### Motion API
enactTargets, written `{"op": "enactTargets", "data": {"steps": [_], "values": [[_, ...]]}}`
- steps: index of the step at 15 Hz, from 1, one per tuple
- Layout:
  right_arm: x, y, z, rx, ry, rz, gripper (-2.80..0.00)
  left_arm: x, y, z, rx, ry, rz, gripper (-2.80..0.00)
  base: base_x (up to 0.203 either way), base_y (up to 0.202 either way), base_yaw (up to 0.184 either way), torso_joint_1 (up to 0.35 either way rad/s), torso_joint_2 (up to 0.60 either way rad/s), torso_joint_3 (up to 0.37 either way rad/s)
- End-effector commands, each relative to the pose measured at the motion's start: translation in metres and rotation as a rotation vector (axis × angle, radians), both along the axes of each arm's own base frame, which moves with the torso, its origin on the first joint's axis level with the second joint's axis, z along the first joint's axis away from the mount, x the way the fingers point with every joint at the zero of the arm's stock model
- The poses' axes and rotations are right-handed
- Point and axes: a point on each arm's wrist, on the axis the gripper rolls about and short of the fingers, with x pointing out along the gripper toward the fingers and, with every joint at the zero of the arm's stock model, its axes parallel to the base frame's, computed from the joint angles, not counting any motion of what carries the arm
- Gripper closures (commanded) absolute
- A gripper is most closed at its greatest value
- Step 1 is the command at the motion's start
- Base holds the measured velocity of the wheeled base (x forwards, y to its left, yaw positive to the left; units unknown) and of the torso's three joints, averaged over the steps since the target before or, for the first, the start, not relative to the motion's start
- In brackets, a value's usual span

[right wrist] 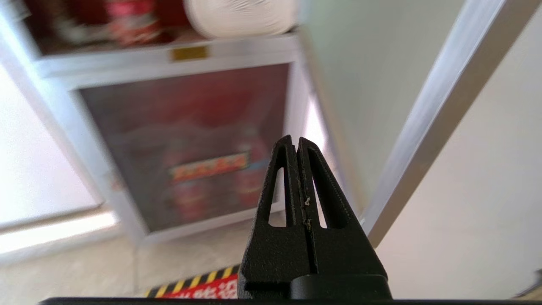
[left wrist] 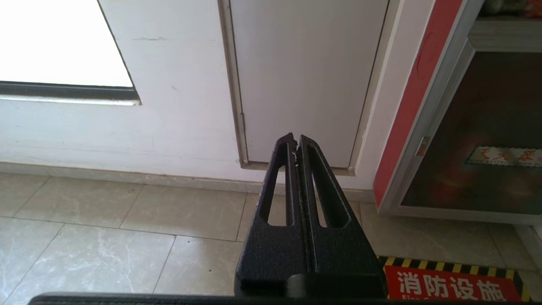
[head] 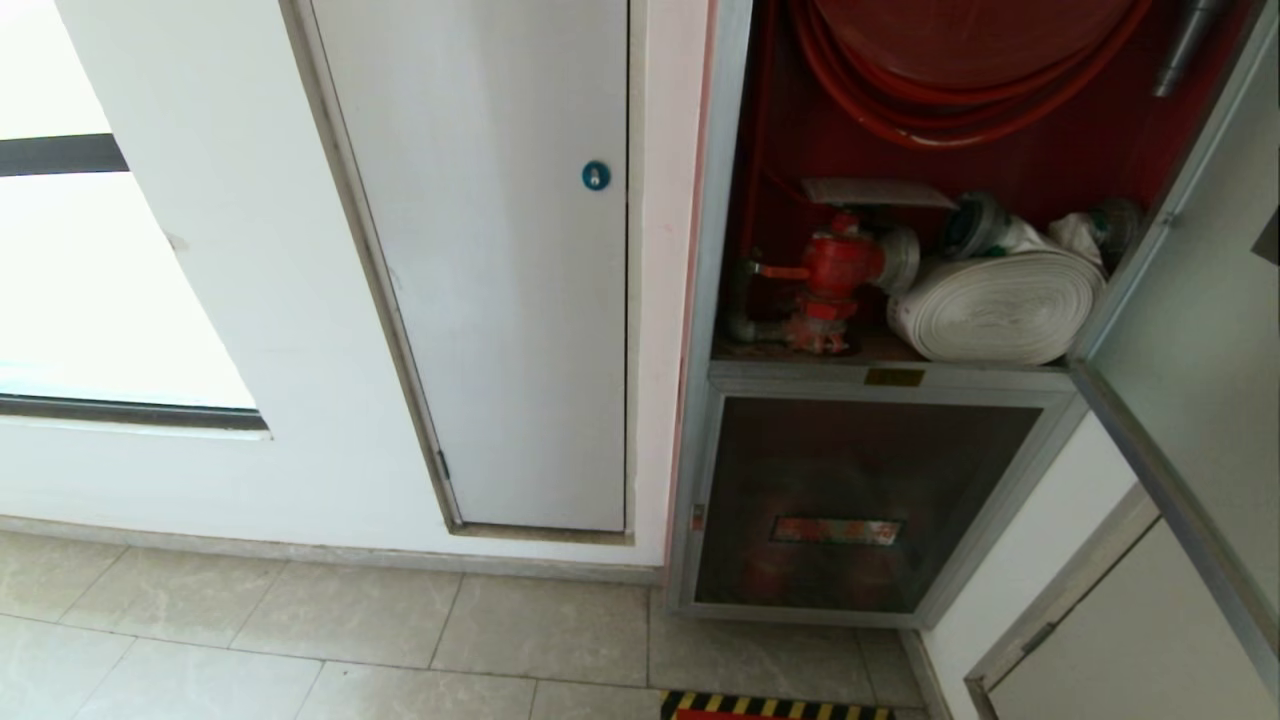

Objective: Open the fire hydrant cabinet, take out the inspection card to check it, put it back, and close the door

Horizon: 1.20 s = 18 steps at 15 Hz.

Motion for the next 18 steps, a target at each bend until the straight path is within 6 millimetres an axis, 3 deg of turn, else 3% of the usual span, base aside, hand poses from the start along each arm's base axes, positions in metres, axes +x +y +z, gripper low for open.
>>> {"op": "enactTargets", "data": {"steps": [1, 3, 6, 12, 18], "values": [[-0.017, 0.001, -0.010, -0.001, -0.075, 0.048, 0.00, 0.002, 0.000, -0.005, -0.001, 0.019, 0.001, 0.00, 0.000, 0.000, 0.000, 0.000, 0.00, 0.000], [-0.027, 0.003, -0.025, -0.024, -0.088, 0.147, 0.00, 0.001, 0.000, -0.005, 0.000, 0.016, 0.001, 0.00, 0.000, 0.000, 0.000, 0.000, 0.00, 0.000], [-0.020, 0.005, -0.044, -0.045, -0.053, 0.218, 0.00, 0.001, 0.000, -0.005, 0.000, 0.017, 0.001, 0.00, 0.000, 0.000, 0.000, 0.000, 0.00, 0.000], [-0.016, 0.009, -0.053, -0.049, -0.052, 0.396, 0.00, 0.001, 0.000, -0.005, 0.000, 0.018, 0.001, 0.00, 0.000, 0.000, 0.000, 0.000, 0.00, 0.000], [-0.016, 0.009, -0.061, -0.045, 0.029, 0.413, 0.00, 0.002, 0.000, -0.005, -0.001, 0.019, 0.001, 0.00, 0.000, 0.000, 0.000, 0.000, 0.00, 0.000]]}}
